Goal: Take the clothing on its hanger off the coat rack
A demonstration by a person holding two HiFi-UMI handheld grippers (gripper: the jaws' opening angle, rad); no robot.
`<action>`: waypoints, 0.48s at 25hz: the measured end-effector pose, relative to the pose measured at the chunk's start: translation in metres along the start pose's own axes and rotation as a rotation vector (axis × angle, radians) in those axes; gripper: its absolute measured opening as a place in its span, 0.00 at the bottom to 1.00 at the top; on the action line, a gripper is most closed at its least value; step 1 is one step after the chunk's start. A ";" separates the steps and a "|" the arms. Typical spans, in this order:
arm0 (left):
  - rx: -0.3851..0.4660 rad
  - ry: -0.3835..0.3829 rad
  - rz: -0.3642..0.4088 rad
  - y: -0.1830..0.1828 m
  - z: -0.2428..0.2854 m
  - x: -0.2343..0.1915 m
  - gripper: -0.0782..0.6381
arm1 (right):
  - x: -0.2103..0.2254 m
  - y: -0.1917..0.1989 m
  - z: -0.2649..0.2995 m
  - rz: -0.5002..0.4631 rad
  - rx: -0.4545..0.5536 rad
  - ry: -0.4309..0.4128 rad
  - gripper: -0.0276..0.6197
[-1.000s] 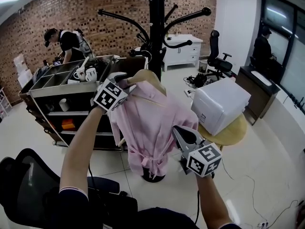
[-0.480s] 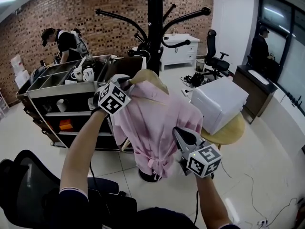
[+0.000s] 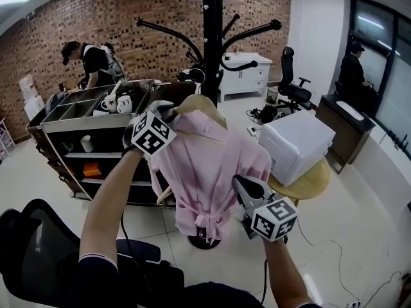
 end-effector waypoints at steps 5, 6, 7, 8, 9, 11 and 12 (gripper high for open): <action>0.004 -0.002 0.016 -0.019 -0.005 -0.003 0.28 | -0.006 -0.003 -0.002 0.001 0.011 -0.014 0.05; 0.003 -0.001 0.018 -0.022 -0.006 -0.002 0.28 | -0.007 -0.003 -0.003 0.003 0.012 -0.016 0.05; 0.002 0.000 0.019 -0.024 -0.007 -0.001 0.28 | -0.008 -0.003 -0.004 0.004 0.014 -0.017 0.05; 0.000 0.001 0.020 -0.027 -0.007 0.000 0.28 | -0.009 -0.004 -0.006 0.006 0.016 -0.018 0.05; -0.001 0.003 0.019 -0.030 -0.008 0.001 0.28 | -0.009 -0.005 -0.007 0.007 0.019 -0.017 0.05; -0.006 0.010 0.015 -0.036 -0.008 0.004 0.28 | -0.010 -0.007 -0.009 0.012 0.027 -0.015 0.05; -0.008 0.014 0.012 -0.038 -0.008 0.005 0.28 | -0.011 -0.008 -0.011 0.014 0.032 -0.014 0.05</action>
Point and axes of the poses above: the fingertips, and each gripper's own axes: z forward along the fingers, x to its right, y out of its underside, the point moved 4 cm from there along -z, backward along the fingers, and after that the axes turned 15 degrees about x, right-handed, at the moved point
